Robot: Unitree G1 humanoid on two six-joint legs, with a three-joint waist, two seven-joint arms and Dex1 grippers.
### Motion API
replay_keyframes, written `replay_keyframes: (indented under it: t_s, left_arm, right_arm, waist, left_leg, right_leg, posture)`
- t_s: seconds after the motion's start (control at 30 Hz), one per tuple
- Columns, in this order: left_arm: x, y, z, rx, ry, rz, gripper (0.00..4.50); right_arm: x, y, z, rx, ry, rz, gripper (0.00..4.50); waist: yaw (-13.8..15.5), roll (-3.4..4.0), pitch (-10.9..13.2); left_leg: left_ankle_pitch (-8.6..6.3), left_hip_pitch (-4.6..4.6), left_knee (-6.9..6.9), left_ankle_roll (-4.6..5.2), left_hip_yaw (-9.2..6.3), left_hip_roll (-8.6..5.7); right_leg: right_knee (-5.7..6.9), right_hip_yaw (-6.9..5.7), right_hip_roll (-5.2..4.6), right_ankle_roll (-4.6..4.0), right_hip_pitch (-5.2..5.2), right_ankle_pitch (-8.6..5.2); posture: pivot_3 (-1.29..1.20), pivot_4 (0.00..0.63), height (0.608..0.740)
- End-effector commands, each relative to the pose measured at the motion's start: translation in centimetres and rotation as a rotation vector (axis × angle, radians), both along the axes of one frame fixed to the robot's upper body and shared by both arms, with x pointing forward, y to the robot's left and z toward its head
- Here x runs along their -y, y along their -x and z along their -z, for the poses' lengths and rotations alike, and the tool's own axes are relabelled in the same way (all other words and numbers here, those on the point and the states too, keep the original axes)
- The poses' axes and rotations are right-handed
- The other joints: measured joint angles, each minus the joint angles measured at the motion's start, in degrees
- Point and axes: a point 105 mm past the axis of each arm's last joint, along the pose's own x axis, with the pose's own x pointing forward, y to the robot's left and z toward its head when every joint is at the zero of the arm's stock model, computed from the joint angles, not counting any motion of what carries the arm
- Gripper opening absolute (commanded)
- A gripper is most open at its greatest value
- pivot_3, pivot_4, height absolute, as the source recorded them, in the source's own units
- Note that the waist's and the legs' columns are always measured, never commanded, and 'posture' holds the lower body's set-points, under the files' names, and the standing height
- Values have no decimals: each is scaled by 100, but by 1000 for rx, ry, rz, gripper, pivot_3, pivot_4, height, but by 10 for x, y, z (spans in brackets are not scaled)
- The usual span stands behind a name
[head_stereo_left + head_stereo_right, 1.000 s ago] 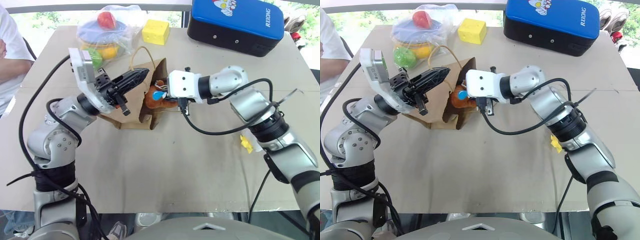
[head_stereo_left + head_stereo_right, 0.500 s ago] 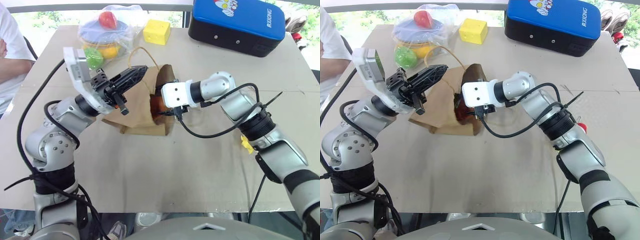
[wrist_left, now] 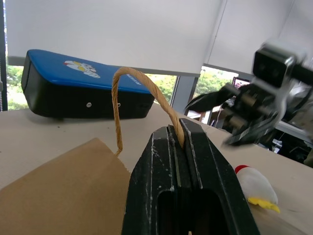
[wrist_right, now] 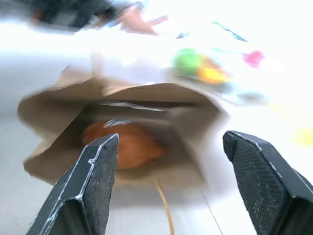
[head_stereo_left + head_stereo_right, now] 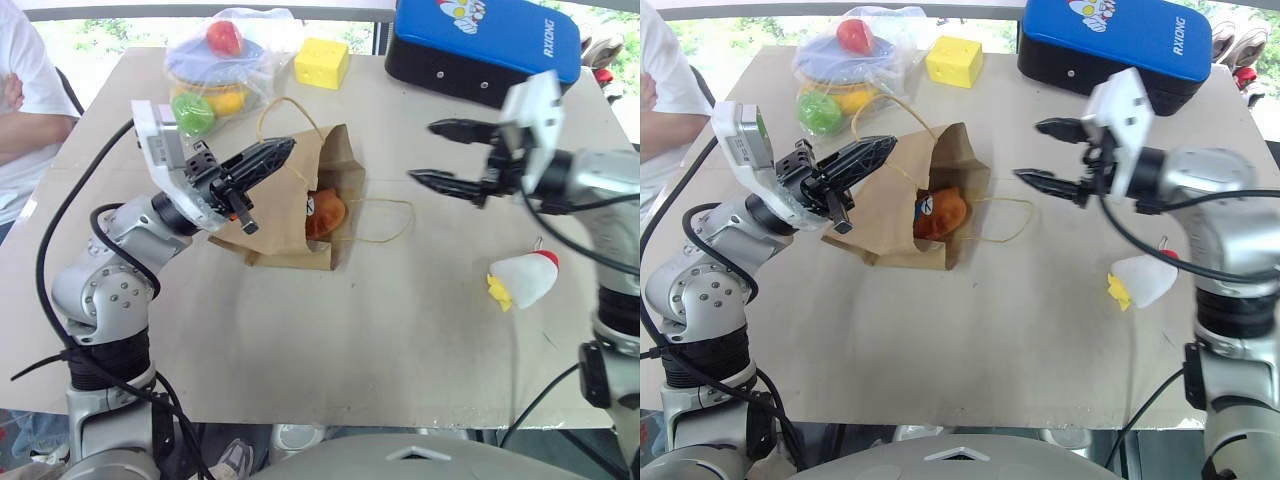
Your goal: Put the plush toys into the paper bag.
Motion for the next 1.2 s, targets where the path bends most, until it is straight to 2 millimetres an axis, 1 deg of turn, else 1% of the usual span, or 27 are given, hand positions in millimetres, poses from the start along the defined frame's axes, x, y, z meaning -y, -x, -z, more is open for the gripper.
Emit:
replay_keyframes:
  t_s: [0.03,0.07,0.13,0.2,0.23,0.27,0.33,0.4,0.47,0.53,0.6,0.63,0.67,0.7,0.8,0.9,0.97,1.03,1.13,1.2]
  left_arm:
    - [4,3,-6,46,-2,28,0]
    - [5,2,-6,46,-2,33,0]
    - [6,0,-7,45,-6,47,0]
    - [8,-2,-8,47,-10,62,0]
    - [9,-3,-8,49,-11,67,0]
    - [9,-3,-9,50,-11,70,0]
    - [10,-4,-9,52,-13,73,0]
    - [10,-6,-9,55,-18,79,0]
    - [11,-6,-10,58,-25,82,0]
    - [9,-5,-10,60,-29,77,0]
    - [8,-4,-10,62,-32,67,0]
    - [7,-4,-10,63,-33,62,0]
    - [7,-3,-10,64,-34,58,0]
    - [7,-3,-10,64,-34,55,0]
    - [7,-2,-10,64,-32,51,0]
    - [6,-1,-10,64,-27,42,0]
    - [5,-1,-10,62,-21,40,0]
    - [6,-1,-10,57,-15,44,0]
    - [5,-1,-11,51,-8,52,0]
    - [6,0,-12,43,-6,66,0]
  right_arm:
    - [49,30,19,-114,100,167,3332]
    - [63,38,29,-169,132,210,3332]
    - [90,52,56,-252,281,305,3332]
    - [113,62,83,-337,406,370,3332]
    - [120,65,92,-373,423,392,3332]
    - [124,68,98,-391,428,403,3332]
    - [128,69,105,-410,420,412,3332]
    - [135,68,123,-450,455,435,3332]
    - [151,58,142,-450,502,532,2792]
    - [153,48,147,-427,471,565,1994]
    - [150,43,147,-421,431,563,919]
    - [148,43,148,-424,429,551,644]
    - [147,43,148,-429,420,546,264]
    - [146,42,149,-433,410,544,57]
    - [145,44,150,-442,403,531,57]
    - [133,45,131,-388,331,464,57]
    - [117,45,110,-336,231,396,57]
    - [95,46,88,-280,139,300,57]
    - [72,44,67,-220,79,215,57]
    - [47,37,49,-138,53,132,57]
  waist:
    - [53,-3,-2]
    - [41,-2,-1]
    - [29,2,1]
    - [35,3,0]
    - [22,-1,-2]
    - [-8,-3,-4]
    - [-87,-2,-3]
    - [-130,-3,-4]
    - [-135,-8,-5]
    - [-129,-12,-7]
    - [-131,-10,-6]
    - [-134,-10,-6]
    - [-135,-12,-7]
    - [-130,-13,-7]
    - [-121,-15,-8]
    - [-122,-15,-8]
    - [-124,-13,-7]
    - [-130,-11,-6]
    - [-117,-7,-3]
    - [-109,-8,-2]
  left_leg:
    - [0,0,-1,0,-3,0]
    - [-1,3,-2,1,-4,0]
    - [-1,4,0,1,2,0]
    - [-1,9,1,2,8,-1]
    - [-1,12,0,2,8,-1]
    - [-1,14,2,2,11,0]
    - [0,17,8,2,18,3]
    - [0,23,9,2,20,4]
    - [0,23,10,2,17,5]
    - [0,19,10,2,13,5]
    - [0,20,10,2,17,4]
    - [0,20,10,2,17,4]
    - [0,21,10,2,17,5]
    - [0,21,10,2,17,5]
    - [0,21,10,2,14,6]
    - [0,21,11,2,15,6]
    - [0,21,10,2,14,6]
    - [0,21,10,2,13,8]
    - [0,22,10,2,13,8]
    - [0,17,11,2,8,8]
  right_leg:
    - [-2,-3,1,-1,2,-1]
    - [-7,-6,2,-2,7,-2]
    - [-8,1,5,-1,8,-2]
    - [-8,9,6,1,9,-4]
    - [-10,8,7,3,13,-4]
    - [-11,10,8,5,13,-5]
    - [-7,18,11,22,13,-13]
    - [-4,22,13,26,13,-14]
    - [-4,21,17,27,15,-14]
    - [-5,18,17,26,14,-15]
    - [-4,24,16,25,14,-13]
    - [-4,24,17,25,14,-13]
    - [-4,24,17,26,14,-13]
    - [-4,23,18,26,14,-13]
    - [-4,21,17,26,15,-13]
    - [-4,22,17,26,15,-13]
    - [-2,22,18,25,15,-13]
    - [-1,21,21,25,15,-13]
    - [1,22,21,26,15,-12]
    - [-2,15,21,26,15,-12]
  posture:
    - [0,150,740]
    - [0,150,740]
    - [0,150,740]
    - [0,150,740]
    - [0,150,740]
    - [0,150,740]
    - [0,150,740]
    - [0,150,740]
    - [0,150,740]
    - [0,150,740]
    - [0,150,740]
    - [0,150,740]
    - [0,150,740]
    - [0,150,740]
    - [0,150,740]
    - [0,150,740]
    - [0,150,740]
    - [0,150,740]
    - [0,150,740]
    - [0,150,740]
